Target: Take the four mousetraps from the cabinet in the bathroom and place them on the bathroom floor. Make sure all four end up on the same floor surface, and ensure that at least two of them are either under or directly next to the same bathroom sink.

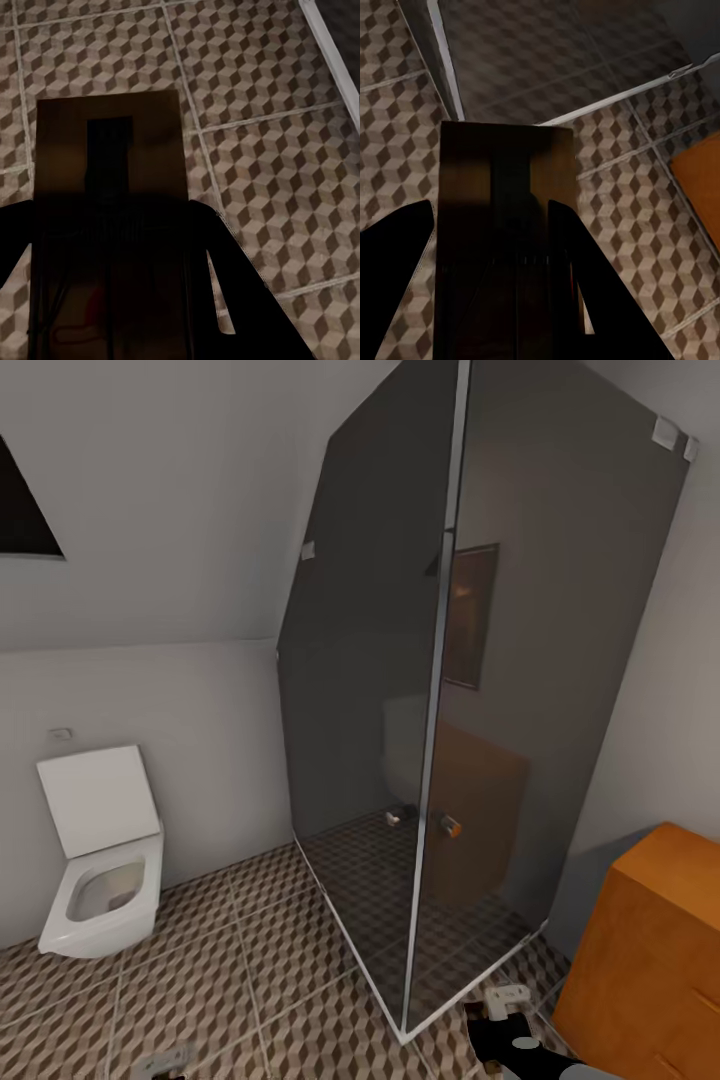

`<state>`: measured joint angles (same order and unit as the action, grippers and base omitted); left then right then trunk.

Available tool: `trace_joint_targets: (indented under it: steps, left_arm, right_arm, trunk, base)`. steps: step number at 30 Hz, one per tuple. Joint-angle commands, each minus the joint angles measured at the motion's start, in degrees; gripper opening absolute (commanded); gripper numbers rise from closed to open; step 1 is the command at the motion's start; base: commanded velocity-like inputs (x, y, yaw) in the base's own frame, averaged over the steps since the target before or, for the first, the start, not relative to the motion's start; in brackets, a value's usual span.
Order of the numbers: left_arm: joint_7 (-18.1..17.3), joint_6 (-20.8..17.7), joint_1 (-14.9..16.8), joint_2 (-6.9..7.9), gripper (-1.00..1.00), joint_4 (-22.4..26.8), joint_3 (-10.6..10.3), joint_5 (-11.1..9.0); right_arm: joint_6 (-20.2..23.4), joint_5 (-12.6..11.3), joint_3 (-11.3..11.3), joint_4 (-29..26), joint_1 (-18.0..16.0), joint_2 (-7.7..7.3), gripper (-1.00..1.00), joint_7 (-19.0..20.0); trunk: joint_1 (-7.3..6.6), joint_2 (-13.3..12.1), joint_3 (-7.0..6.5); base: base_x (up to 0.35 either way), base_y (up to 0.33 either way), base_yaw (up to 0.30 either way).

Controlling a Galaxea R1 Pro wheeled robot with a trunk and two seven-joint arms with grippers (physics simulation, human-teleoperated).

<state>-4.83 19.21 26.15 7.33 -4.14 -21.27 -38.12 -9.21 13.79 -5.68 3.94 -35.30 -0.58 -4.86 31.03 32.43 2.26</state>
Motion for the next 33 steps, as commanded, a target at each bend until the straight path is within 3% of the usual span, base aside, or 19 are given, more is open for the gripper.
trace_joint_targets:
  steps: [1, 33]
  left_arm:
    - [-0.45, 0.30, 0.13, -0.03, -1.00, -0.27, -0.35, -0.40]
    - [-0.45, 0.39, 0.13, -0.03, -1.00, -0.30, -0.35, -0.40]
  right_arm:
    - [-0.45, 0.54, -0.45, 0.28, -0.12, -0.03, -1.00, -0.15]
    - [-0.45, 0.54, -0.44, 0.28, -0.12, -0.03, -1.00, -0.15]
  trunk:
    - [0.03, 0.11, 0.12]
    - [0.03, 0.11, 0.12]
  base:
    - [0.000, 0.000, 0.298]
    - [0.000, 0.000, 0.298]
